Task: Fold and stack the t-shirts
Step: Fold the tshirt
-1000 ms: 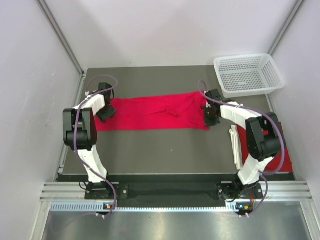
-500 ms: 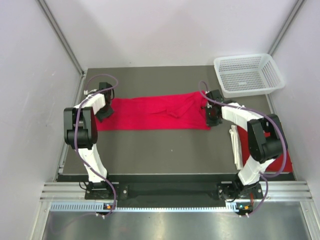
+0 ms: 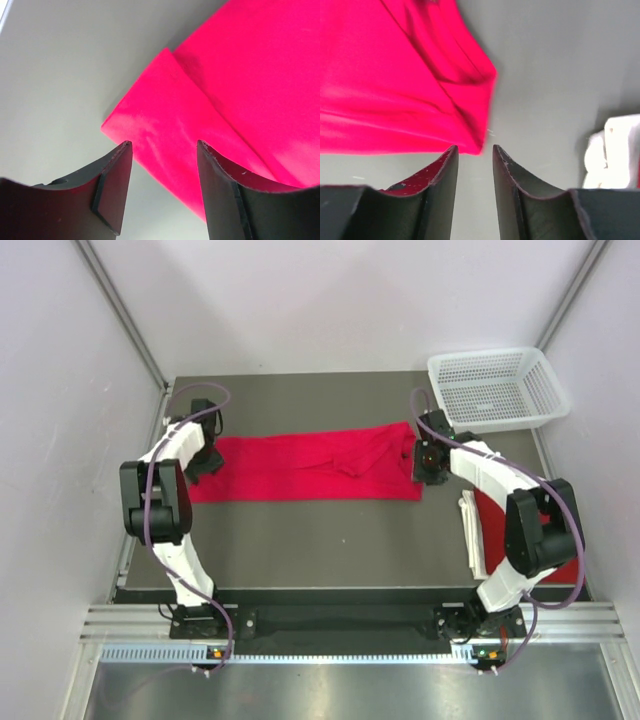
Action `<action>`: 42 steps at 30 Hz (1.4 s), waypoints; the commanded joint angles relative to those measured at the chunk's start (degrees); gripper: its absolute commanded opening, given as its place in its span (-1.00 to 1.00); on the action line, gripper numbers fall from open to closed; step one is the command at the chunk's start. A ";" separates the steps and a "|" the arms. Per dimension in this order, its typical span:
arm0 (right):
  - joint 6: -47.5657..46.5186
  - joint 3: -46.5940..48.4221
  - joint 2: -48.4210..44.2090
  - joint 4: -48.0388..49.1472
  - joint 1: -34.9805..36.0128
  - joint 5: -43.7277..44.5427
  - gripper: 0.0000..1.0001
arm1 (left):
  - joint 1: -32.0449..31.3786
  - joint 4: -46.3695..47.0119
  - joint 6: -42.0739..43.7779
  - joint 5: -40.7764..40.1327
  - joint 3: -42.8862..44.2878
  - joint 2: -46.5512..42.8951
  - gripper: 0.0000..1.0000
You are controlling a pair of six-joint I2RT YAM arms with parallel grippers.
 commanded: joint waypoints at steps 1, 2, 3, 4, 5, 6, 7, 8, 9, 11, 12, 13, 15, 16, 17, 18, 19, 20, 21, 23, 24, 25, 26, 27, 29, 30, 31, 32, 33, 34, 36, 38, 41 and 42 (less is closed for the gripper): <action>8.66 5.32 -3.25 1.79 2.14 0.17 -0.31 | 0.22 -1.51 1.68 4.23 1.14 -7.49 0.19; 12.15 5.86 -2.55 3.28 4.06 -0.09 -0.26 | 0.31 1.46 2.29 6.94 0.00 -9.76 0.19; 14.02 6.38 -1.94 4.08 4.95 -0.62 -0.18 | 0.31 3.57 2.64 14.02 -3.05 -10.91 0.19; 15.78 7.52 -1.23 4.87 5.92 -0.80 -0.11 | 0.31 5.16 2.56 17.05 -4.65 -11.88 0.18; 19.19 8.14 0.25 5.57 7.58 -0.97 -0.05 | 0.22 6.57 2.30 19.60 -6.23 -13.89 0.16; 20.70 8.84 1.05 6.89 8.38 -1.41 -0.03 | 0.22 9.11 2.12 21.72 -9.21 -14.87 0.17; 22.37 10.15 1.93 7.42 9.61 -1.50 -0.03 | 0.22 10.18 2.21 24.09 -10.63 -15.84 0.17; 25.78 10.69 3.59 8.04 10.14 -1.68 -0.01 | 0.14 10.97 2.56 24.28 -11.60 -17.59 0.18; 27.38 11.30 4.39 9.61 10.67 -2.29 0.03 | 0.13 11.07 2.47 23.76 -12.74 -18.47 0.18; 31.50 11.22 6.67 11.98 11.73 -3.69 0.10 | 0.14 11.76 2.30 24.37 -13.98 -21.27 0.17; 32.92 11.22 7.47 13.91 11.99 -4.66 0.11 | 0.13 13.25 2.21 25.16 -15.64 -22.34 0.17; 34.24 11.31 9.04 14.45 12.69 -5.10 0.11 | 0.22 13.61 2.12 25.34 -16.44 -23.39 0.17; 38.37 10.96 10.46 16.29 13.66 -5.28 0.13 | 0.22 14.40 1.68 25.43 -18.45 -26.21 0.17; 39.51 10.70 11.24 16.91 14.45 -5.37 0.13 | 0.14 15.02 2.03 25.34 -18.90 -27.00 0.17; 41.79 10.35 11.60 18.66 14.98 -5.20 0.15 | 0.22 15.02 2.21 25.34 -18.99 -27.79 0.17; 42.68 9.30 11.78 19.81 15.33 -5.11 0.15 | 0.22 15.11 2.30 25.43 -19.25 -28.06 0.17; 43.47 9.03 12.30 20.52 16.03 -4.76 0.15 | 0.14 15.20 2.47 25.34 -19.34 -28.15 0.17; 44.87 8.94 12.57 21.39 16.30 -4.41 0.15 | 0.13 15.28 2.65 27.34 -19.43 -28.06 0.17; 45.41 9.11 12.92 21.40 16.56 -3.36 0.15 | 0.22 15.37 2.91 27.45 -19.78 -27.97 0.17; 46.29 9.37 13.80 21.66 17.00 -1.86 0.15 | 0.22 15.55 3.61 27.54 -20.13 -27.71 0.16; 46.47 9.55 14.06 21.49 17.00 -1.59 0.14 | 0.14 15.55 3.96 27.54 -20.22 -27.54 0.16; 47.08 9.55 14.50 21.49 17.00 -1.33 0.13 | 0.22 15.55 4.49 27.45 -20.22 -27.27 0.16; 47.34 9.55 14.68 21.40 17.00 -1.15 0.12 | 0.22 15.46 4.58 27.45 -20.22 -27.27 0.15; 47.43 9.64 14.85 21.40 17.00 -0.63 0.11 | 0.22 15.55 4.67 27.80 -20.31 -27.18 0.15; 47.79 9.73 15.38 22.10 17.00 -0.45 0.08 | 0.22 15.72 4.67 28.50 -20.22 -27.27 0.15; 47.87 10.25 15.56 22.02 17.00 -0.45 0.07 | 0.14 15.99 4.67 29.20 -20.14 -27.18 0.14; 47.70 10.60 16.34 21.76 17.00 -0.28 0.06 | 0.13 15.90 4.76 29.47 -20.05 -27.18 0.14; 47.61 11.65 16.52 21.23 17.00 0.07 0.04 | 0.22 15.64 4.84 29.39 -19.61 -27.27 0.14; 47.35 12.27 16.87 20.88 17.00 0.51 0.02 | 0.22 15.55 4.93 29.47 -19.43 -27.27 0.14; 46.48 12.89 17.49 20.61 17.00 0.87 0.00 | 0.14 15.37 5.11 29.65 -19.26 -27.44 0.14; 44.72 15.25 18.10 19.73 17.00 2.62 -0.09 | 0.14 15.37 5.11 30.00 -19.17 -27.80 0.14; 41.12 18.41 19.51 19.73 17.09 3.50 -0.19 | 0.22 15.46 5.28 29.91 -19.43 -28.32 0.14; 34.79 23.50 22.32 19.73 17.44 3.42 -0.34 | 0.13 15.37 5.29 30.09 -19.69 -28.59 0.14; 33.39 24.40 22.94 19.82 17.79 3.42 -0.37 | 0.22 15.37 5.28 30.09 -19.78 -28.68 0.14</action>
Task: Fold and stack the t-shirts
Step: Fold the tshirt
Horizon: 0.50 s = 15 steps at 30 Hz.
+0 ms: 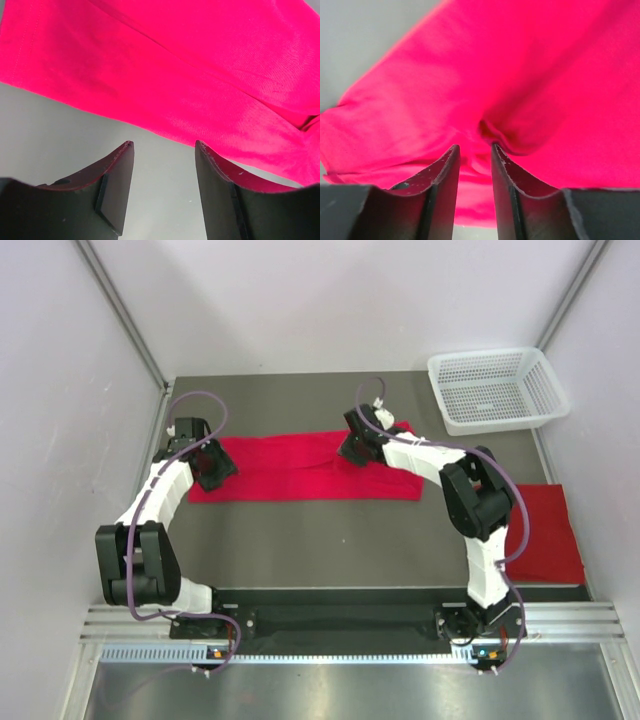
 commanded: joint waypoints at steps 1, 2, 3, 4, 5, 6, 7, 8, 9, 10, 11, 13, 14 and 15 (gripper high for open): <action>-9.28 6.13 2.74 1.98 1.25 1.76 -0.38 | 0.07 2.70 0.83 0.62 0.28 -2.08 0.14; -10.79 7.70 3.19 1.72 1.34 0.54 -0.37 | 0.07 2.70 0.83 0.80 0.28 -2.08 0.14; -11.93 8.42 3.98 1.29 1.77 0.53 -0.36 | 0.07 2.78 0.65 0.89 0.19 -1.99 0.14; -13.51 8.86 4.07 -0.20 2.04 0.96 -0.33 | 0.07 2.87 0.48 0.97 0.11 -1.99 0.14; -14.40 8.78 3.98 -0.39 2.39 2.01 -0.26 | 0.07 3.22 0.39 1.24 -0.07 -1.99 0.14; -15.36 8.43 3.38 -0.21 2.83 2.37 -0.23 | 0.07 3.40 0.30 1.24 -0.25 -1.82 0.14; -17.29 8.08 3.11 0.22 2.92 2.37 -0.18 | 0.07 3.57 0.12 1.41 -0.42 -1.73 0.14; -18.26 7.81 2.76 0.14 2.92 2.37 -0.15 | 0.07 3.92 0.04 1.50 -0.68 -1.64 0.14; -19.23 7.81 2.32 -0.21 2.92 2.20 -0.14 | -0.02 4.01 -0.14 1.85 -0.86 -1.73 0.14; -21.59 7.81 1.88 -0.47 2.92 2.11 -0.10 | -0.02 4.28 -0.49 2.20 -1.21 -1.73 0.14; -22.66 7.46 1.53 -0.56 2.92 1.85 -0.08 | -0.02 4.71 -0.67 2.47 -1.48 -1.73 0.15; -25.20 6.84 -0.14 -0.21 2.83 1.67 -0.04 | -0.11 5.42 -1.37 3.78 -2.00 -1.47 0.15; -26.00 6.58 -0.49 0.05 2.83 0.62 -0.03 | -0.02 5.59 -1.55 4.14 -2.27 -1.20 0.15; -26.62 6.66 -0.85 0.23 2.66 0.09 -0.03 | -0.02 6.12 -1.63 4.66 -2.36 -0.94 0.15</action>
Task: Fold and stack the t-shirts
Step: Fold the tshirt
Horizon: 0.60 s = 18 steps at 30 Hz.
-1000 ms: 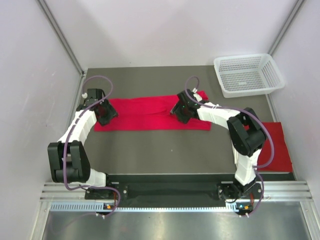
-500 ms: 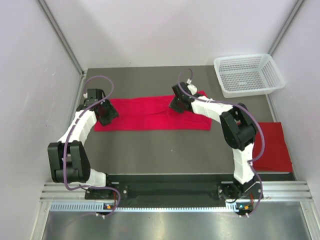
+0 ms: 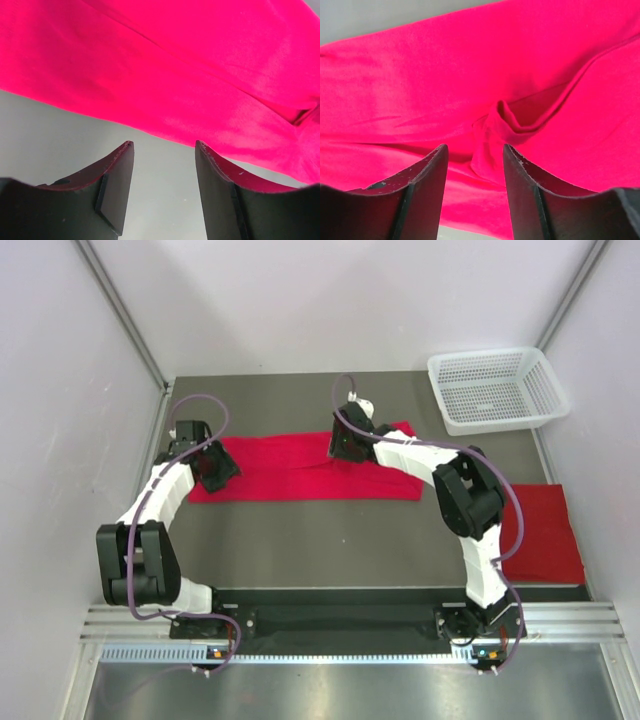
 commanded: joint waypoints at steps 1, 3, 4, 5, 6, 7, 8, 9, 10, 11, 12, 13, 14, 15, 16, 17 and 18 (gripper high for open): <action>-6.38 0.22 -4.04 0.49 -0.01 -0.70 -0.03 | -0.08 3.78 -1.35 3.05 -0.59 -0.04 0.15; -6.91 0.22 -3.87 0.49 -0.19 -2.37 -0.03 | -0.08 4.05 -1.70 3.84 -0.41 1.01 0.14; -6.91 0.13 -3.87 0.40 -0.27 -2.72 -0.04 | -0.08 4.14 -1.62 4.54 -0.41 1.28 0.14; -6.91 -0.30 -3.78 0.49 -0.27 -3.68 -0.11 | 0.00 4.31 -1.62 4.81 -0.24 1.55 0.14; -7.00 -0.66 -3.78 0.40 -0.27 -4.21 -0.14 | 0.00 4.49 -1.44 5.07 -0.15 1.81 0.14; -7.09 -1.10 -3.86 0.84 -0.27 -4.65 -0.17 | -0.08 4.92 -1.01 5.51 0.11 2.42 0.14; -7.18 -1.97 -3.95 1.10 -0.27 -5.18 -0.25 | 0.00 5.01 -1.00 5.60 0.81 3.04 0.14; -7.18 -2.24 -3.95 1.10 -0.36 -5.01 -0.30 | -0.08 4.75 -1.00 5.17 1.43 4.35 0.14; -7.09 -2.42 -3.78 1.10 -0.45 -4.84 -0.35 | 0.00 4.49 -1.09 4.73 2.57 5.14 0.14; -7.18 -2.51 -3.60 1.28 -0.62 -4.83 -0.44 | 0.00 4.49 -1.26 3.85 3.10 6.02 0.14; -7.18 -2.42 -2.82 1.45 -0.97 -4.92 -0.46 | 0.09 4.49 -1.53 3.24 3.63 7.86 0.14; -7.35 -2.42 -2.38 2.67 -1.15 -5.01 -0.49 | 0.00 4.40 -1.70 2.62 4.07 8.92 0.14; -7.79 -3.03 -1.94 3.90 -1.24 -5.97 -0.52 | 0.18 3.44 -1.79 0.79 5.46 10.15 0.14; -8.49 -3.38 -1.24 5.31 -1.42 -6.24 -0.53 | 0.09 2.65 -1.88 -0.71 6.35 12.51 0.13; -8.93 -3.65 -0.88 7.32 -1.50 -6.41 -0.53 | 0.18 1.77 -1.97 -2.38 7.66 13.58 0.13; -9.46 -3.48 -0.53 7.87 -1.51 -6.85 -0.50 | 0.09 1.07 -2.14 -3.87 8.11 14.55 0.13; -10.07 -3.30 -0.09 8.22 -1.51 -7.20 -0.47 | 0.26 -0.68 -2.32 -7.28 8.55 15.43 0.13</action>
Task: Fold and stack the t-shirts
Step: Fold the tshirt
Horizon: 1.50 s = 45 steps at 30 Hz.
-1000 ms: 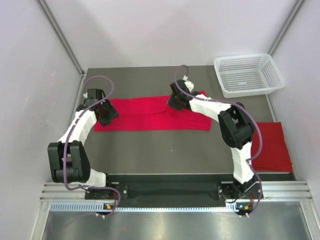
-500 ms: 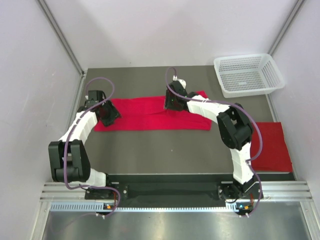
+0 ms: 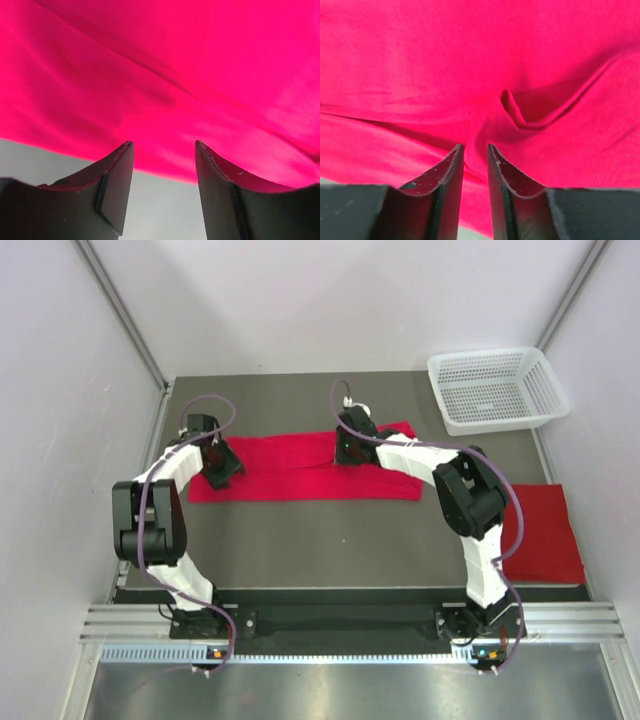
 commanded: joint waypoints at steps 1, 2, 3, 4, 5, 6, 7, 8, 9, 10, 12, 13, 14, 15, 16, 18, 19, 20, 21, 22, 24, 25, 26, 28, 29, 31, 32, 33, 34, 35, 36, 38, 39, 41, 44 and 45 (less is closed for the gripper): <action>-3.84 0.22 0.66 5.91 -0.43 -1.52 -0.44 | 0.44 -3.27 -1.53 -9.01 3.68 3.04 0.13; -4.20 0.48 0.57 5.21 -0.43 -1.18 -0.35 | 0.53 -4.24 -2.15 -11.29 3.86 3.48 0.13; -4.29 0.75 0.31 4.16 -0.52 -0.39 -0.29 | 0.44 -5.99 -2.67 -14.10 3.86 3.84 0.13; -4.21 1.10 0.31 1.80 -0.61 0.66 -0.22 | 0.53 -6.62 -3.81 -18.13 3.77 4.45 0.14; -4.38 1.88 0.39 0.73 -0.78 1.80 -0.14 | 0.53 -7.32 -4.17 -19.83 3.86 4.80 0.14; -4.30 1.89 0.39 0.20 -1.05 1.90 -0.12 | 0.53 -7.85 -4.52 -20.97 3.95 5.07 0.14; -4.47 1.89 0.39 -0.33 -1.22 2.08 -0.11 | 0.70 -8.81 -5.22 -22.38 3.95 5.68 0.14; -4.47 1.98 0.66 -0.51 -1.23 2.43 -0.12 | 0.71 -8.99 -5.49 -22.74 3.95 5.86 0.14; -4.56 2.07 1.18 -0.60 -1.49 2.43 -0.16 | 0.71 -9.08 -5.75 -23.09 3.95 5.95 0.14; -4.82 2.15 1.71 -0.51 -1.49 2.52 -0.23 | 0.71 -9.34 -6.10 -23.18 3.86 6.12 0.14; -5.43 2.51 3.02 0.10 -1.49 2.35 -0.42 | 0.71 -9.26 -6.46 -23.62 3.60 6.12 0.14; -5.87 2.68 3.38 0.89 -1.49 1.91 -0.45 | 0.71 -9.35 -6.81 -23.97 3.25 6.12 0.14; -6.22 2.77 3.82 1.33 -1.49 1.21 -0.47 | 0.71 -9.43 -6.90 -25.02 3.07 6.21 0.13; -6.49 2.86 4.00 1.68 -1.49 0.94 -0.46 | 0.71 -9.78 -6.98 -25.64 3.07 6.39 0.14; -7.19 2.77 4.00 2.30 -1.49 0.68 -0.44 | 0.71 -10.39 -7.33 -26.34 3.16 6.74 0.14; -8.42 2.68 3.30 2.04 -1.49 0.41 -0.28 | 0.71 -11.80 -7.60 -28.36 3.07 7.09 0.14; -8.77 2.60 2.69 1.78 -1.49 0.50 -0.20 | 0.79 -12.33 -7.86 -29.24 3.07 7.09 0.14; -8.95 2.42 1.20 1.52 -1.58 1.11 -0.16 | 0.88 -13.20 -8.13 -30.03 3.07 6.74 0.14; -9.39 2.33 0.14 0.73 -1.49 1.55 -0.13 | 0.88 -13.65 -8.65 -30.21 3.16 6.39 0.14; -9.57 2.24 -0.91 0.29 -1.66 1.73 -0.07 | 0.97 -14.00 -8.92 -30.21 3.42 5.87 0.15; -10.35 1.89 -4.50 -0.42 -2.27 0.86 -0.01 | 1.14 -14.53 -9.27 -28.99 4.38 3.77 0.15; -10.62 1.89 -5.57 -0.68 -2.71 0.15 0.03 | 1.06 -14.62 -9.01 -27.94 4.82 2.88 0.15; -10.97 1.80 -6.54 -1.03 -3.24 -2.64 0.05 | 1.06 -14.18 -8.40 -25.93 5.26 1.92 0.15; -12.90 1.54 -8.39 -1.56 -5.70 -7.30 0.04 | 0.88 -9.37 -3.49 -14.80 5.44 -1.42 0.12; -15.17 1.19 -9.26 -1.22 -7.53 -12.37 0.01 | 0.19 -6.74 -1.90 -10.40 4.92 -4.22 0.11; -17.29 -0.03 -9.62 -0.86 -9.39 -15.75 -0.10 | -0.87 3.62 1.09 3.84 2.11 -7.39 0.11; -18.87 -0.39 -9.54 -0.86 -11.23 -18.55 -0.12 | -2.44 6.88 1.45 7.37 1.23 -9.32 0.12; -19.58 -0.48 -9.28 -0.86 -12.29 -20.31 -0.15 | -4.20 9.96 1.89 10.71 1.05 -9.69 0.12; -20.20 -0.39 -9.01 -0.95 -13.26 -23.46 -0.22 | -5.87 13.12 2.50 13.35 1.74 -9.70 0.12; -21.60 -0.39 -8.31 -1.21 -14.92 -24.45 -0.24 | -9.10 13.41 4.07 13.73 4.19 -8.48 0.12; -22.57 0.48 -7.87 -1.65 -15.54 -25.33 -0.26 | -10.62 13.68 4.96 13.99 5.43 -7.51 0.12; -26.59 2.23 -6.21 -4.44 -16.77 -27.36 -0.27 | -13.78 14.38 7.06 15.39 7.80 -3.66 0.11; -28.01 3.37 -5.33 -5.77 -16.96 -27.54 -0.28 | -14.58 14.99 7.60 15.84 9.47 -2.41 0.10; -31.61 6.80 -2.87 -8.93 -17.39 -28.24 -0.28 | -17.03 17.19 9.26 16.19 11.15 1.09 0.08; -32.95 10.50 0.38 -11.31 -18.88 -29.38 -0.29 | -19.85 19.04 11.20 16.80 13.51 6.37 0.08; -32.86 11.72 1.09 -11.75 -19.33 -29.39 -0.29 | -20.47 19.13 11.73 17.07 14.22 7.87 0.08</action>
